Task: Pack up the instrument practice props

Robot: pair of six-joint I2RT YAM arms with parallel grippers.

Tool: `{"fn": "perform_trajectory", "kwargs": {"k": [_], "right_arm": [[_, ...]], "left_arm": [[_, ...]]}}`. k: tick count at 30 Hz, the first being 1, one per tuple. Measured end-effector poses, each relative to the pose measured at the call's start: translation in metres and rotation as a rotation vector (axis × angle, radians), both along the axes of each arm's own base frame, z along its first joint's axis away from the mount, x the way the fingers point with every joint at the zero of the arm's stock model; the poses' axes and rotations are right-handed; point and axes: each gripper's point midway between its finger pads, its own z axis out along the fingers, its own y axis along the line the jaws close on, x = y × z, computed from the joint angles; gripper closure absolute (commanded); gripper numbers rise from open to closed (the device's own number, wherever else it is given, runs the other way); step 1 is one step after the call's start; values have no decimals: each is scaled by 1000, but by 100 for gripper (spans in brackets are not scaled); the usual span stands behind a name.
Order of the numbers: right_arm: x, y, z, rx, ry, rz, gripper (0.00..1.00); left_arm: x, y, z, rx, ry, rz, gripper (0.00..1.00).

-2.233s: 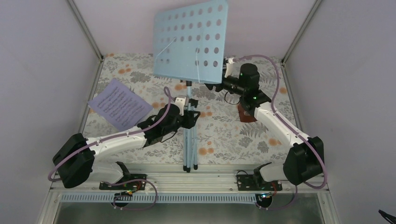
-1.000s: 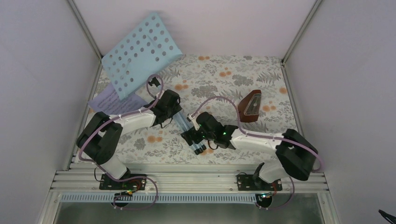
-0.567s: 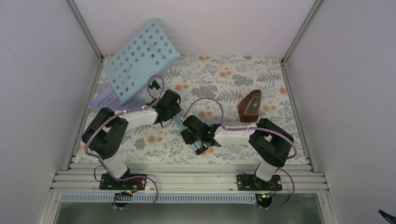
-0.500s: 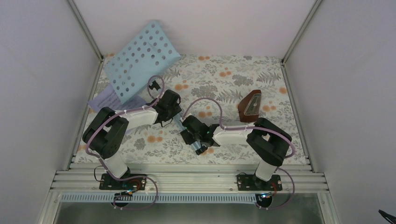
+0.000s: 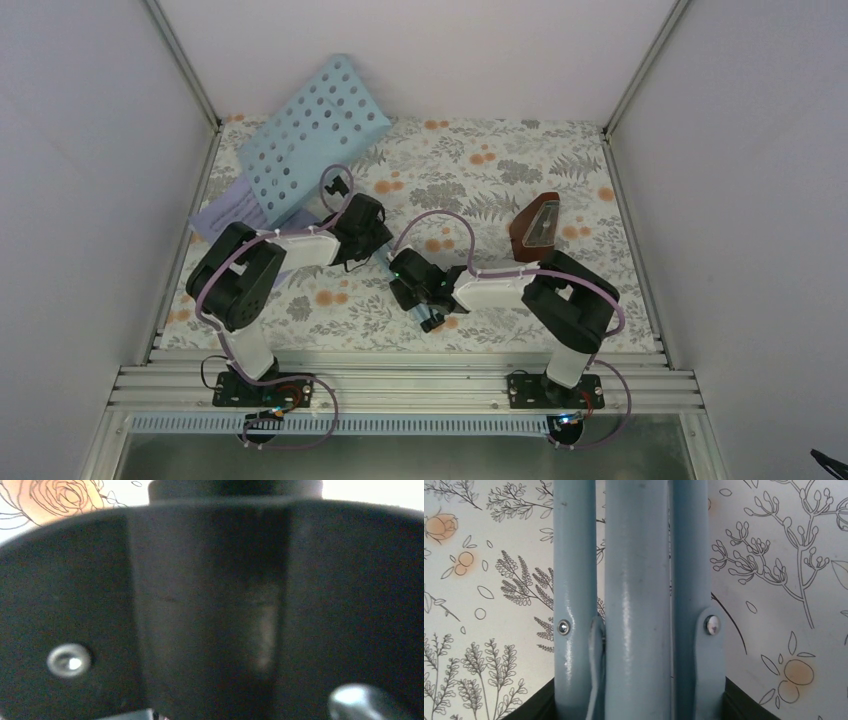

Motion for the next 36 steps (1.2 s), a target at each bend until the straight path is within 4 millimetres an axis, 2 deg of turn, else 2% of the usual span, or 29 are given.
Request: {"fn": "perform_trajectory", "kwargs": {"k": [4, 9, 15, 18, 22, 28, 32, 36], "right_arm": [[0, -4, -1, -3, 13, -10, 96], [-3, -15, -1, 1, 27, -27, 96], [-6, -23, -1, 27, 46, -44, 96], [-5, -25, 1, 47, 55, -52, 96], [-10, -30, 2, 74, 91, -63, 96], [-13, -29, 4, 138, 159, -96, 96], [-18, -30, 6, 186, 209, -133, 96], [-23, -28, 7, 217, 250, -154, 96]], "left_arm": [[2, -3, 0, 14, -19, -42, 36], [13, -10, 11, 4, -91, -73, 24], [12, -21, 16, -22, -111, -125, 13], [14, -21, 18, -12, -124, -140, 7], [17, -18, 25, 16, -159, -165, 3], [16, -17, 48, 69, -240, -248, 3], [9, -21, 81, 70, -358, -342, 0], [-7, -17, 116, 64, -485, -402, 0]]}}
